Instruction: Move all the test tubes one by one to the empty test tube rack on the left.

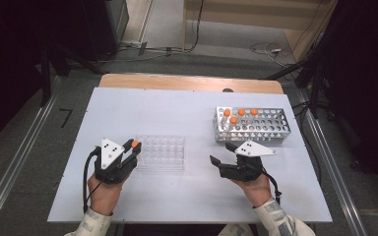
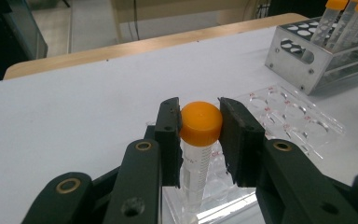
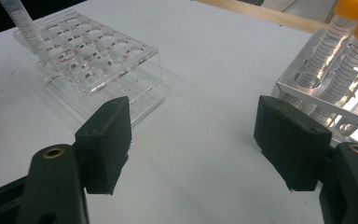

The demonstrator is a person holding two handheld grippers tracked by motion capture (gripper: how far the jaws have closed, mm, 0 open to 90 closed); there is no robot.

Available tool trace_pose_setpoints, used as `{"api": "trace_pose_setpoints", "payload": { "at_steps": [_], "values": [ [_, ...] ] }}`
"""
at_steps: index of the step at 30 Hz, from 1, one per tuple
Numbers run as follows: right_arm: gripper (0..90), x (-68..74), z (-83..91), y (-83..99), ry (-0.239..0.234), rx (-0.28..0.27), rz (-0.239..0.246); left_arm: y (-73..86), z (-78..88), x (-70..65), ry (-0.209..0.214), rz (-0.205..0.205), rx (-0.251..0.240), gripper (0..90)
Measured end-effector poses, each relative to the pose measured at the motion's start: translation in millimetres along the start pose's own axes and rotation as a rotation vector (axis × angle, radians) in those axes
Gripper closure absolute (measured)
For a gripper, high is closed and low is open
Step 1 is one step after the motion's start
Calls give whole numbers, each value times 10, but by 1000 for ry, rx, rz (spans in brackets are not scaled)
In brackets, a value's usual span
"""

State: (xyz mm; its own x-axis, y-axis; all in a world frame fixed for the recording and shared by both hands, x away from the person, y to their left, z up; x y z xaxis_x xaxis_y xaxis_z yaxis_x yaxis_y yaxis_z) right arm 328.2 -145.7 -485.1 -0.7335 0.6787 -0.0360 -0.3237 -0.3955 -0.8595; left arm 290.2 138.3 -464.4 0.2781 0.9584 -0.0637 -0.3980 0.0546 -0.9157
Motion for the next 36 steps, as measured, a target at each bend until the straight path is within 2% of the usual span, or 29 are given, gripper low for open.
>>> {"api": "trace_pose_setpoints", "payload": {
  "at_steps": [10, 12, 16, 19, 22, 25, 28, 36],
  "values": [
    [264, 2, -8, 7, -1, 3, 3, 82, -45, 15, 6, 9, 28, 691],
    [264, 2, -9, 8, -1, 3, 3, 81, -45, 14, 15, 12, 26, 666],
    [264, 1, -9, 7, 0, 3, 2, 68, -40, 13, 27, 29, 19, 575],
    [264, -6, -9, 7, 4, 3, -1, 33, -19, 2, 40, 60, -10, 483],
    [265, -22, -5, 6, 9, 1, -5, -29, 24, -14, 25, 74, -56, 333],
    [267, -46, 0, 7, 18, 0, -11, -70, 56, -47, 9, 76, -79, 226],
    [271, -96, 14, 6, 32, -4, -17, -87, 69, -88, 18, 76, -80, 179],
    [278, -285, 12, 23, 100, -2, -47, -80, 67, -222, 52, 74, -78, 154]
  ]
}}
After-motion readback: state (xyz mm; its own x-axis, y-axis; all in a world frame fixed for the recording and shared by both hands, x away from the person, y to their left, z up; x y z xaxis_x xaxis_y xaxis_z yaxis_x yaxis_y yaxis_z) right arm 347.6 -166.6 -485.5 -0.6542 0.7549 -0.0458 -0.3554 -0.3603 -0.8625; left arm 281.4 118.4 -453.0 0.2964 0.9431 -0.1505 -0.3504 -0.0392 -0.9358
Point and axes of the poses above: each handheld gripper's, and its own axes: z roughly backward along the jaws, y roughly out of its underside, x roughly to its left, the point moved 8 cm from there along -z, roughly forward along the jaws, and after that the axes turned 4 degrees about z, right-handed, at the moved point
